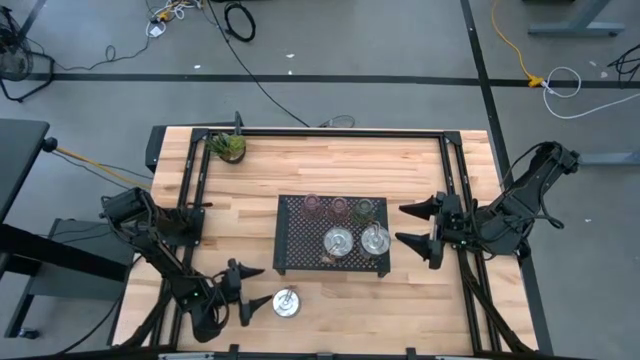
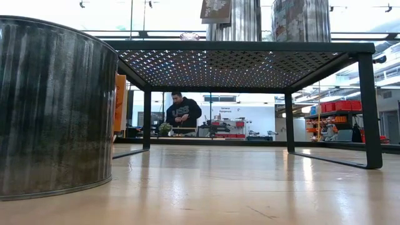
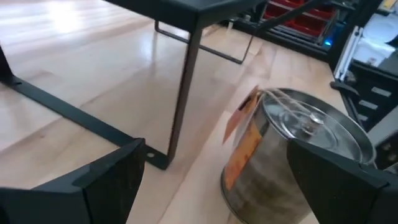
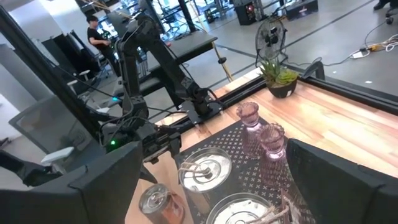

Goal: Pick & Place candle stick holders
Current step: Put the silver scented candle on the shelf

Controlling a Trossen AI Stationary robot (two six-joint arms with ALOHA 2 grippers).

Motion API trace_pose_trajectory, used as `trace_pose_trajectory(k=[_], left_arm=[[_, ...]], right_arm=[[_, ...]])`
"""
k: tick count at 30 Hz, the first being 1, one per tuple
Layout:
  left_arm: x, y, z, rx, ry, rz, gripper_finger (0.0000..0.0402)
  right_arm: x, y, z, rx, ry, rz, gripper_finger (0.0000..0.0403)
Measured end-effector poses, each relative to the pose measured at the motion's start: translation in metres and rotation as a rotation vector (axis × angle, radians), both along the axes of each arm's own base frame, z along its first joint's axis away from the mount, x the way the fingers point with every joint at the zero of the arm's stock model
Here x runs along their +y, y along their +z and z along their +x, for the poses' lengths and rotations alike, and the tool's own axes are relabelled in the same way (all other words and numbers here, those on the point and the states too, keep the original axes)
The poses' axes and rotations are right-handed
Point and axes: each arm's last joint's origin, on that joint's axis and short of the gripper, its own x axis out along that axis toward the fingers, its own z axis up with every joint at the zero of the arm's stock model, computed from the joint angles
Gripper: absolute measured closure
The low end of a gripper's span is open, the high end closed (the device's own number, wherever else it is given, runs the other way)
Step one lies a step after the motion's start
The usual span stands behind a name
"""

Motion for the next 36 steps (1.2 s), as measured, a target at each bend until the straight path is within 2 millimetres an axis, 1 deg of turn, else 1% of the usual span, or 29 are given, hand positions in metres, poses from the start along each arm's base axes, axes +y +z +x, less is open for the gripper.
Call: trace_pose_trajectory(k=[6, 15, 21, 29, 31, 36], left_arm=[[-0.002, 0.001, 0.001, -0.02, 0.004, -0.064, 0.0012], [-0.003, 0.001, 0.001, -0.002, -0.013, -0.071, 0.0012], [-0.003, 0.001, 0.001, -0.001, -0.013, -0.131, 0.0012], [-0.009, -0.001, 0.002, 0.102, -0.117, -0.226, 0.0012], [-0.011, 0.001, 0.003, 0.091, -0.135, -0.222, 0.0012], [-0.013, 0.007, 0.01, 0.069, -0.185, -0.131, 0.0012]], right_arm=[[0.0, -0.001, 0.0, 0.007, 0.014, -0.001, 0.001], [0.0, -0.002, 0.0, 0.018, 0.013, -0.007, 0.001], [0.0, -0.002, 0.0, 0.021, 0.018, -0.006, 0.001], [0.0, -0.004, -0.001, 0.033, 0.016, -0.001, 0.001], [0.0, -0.004, -0.001, 0.033, 0.016, -0.001, 0.001], [0.0, -0.004, -0.001, 0.035, 0.015, -0.002, 0.001]])
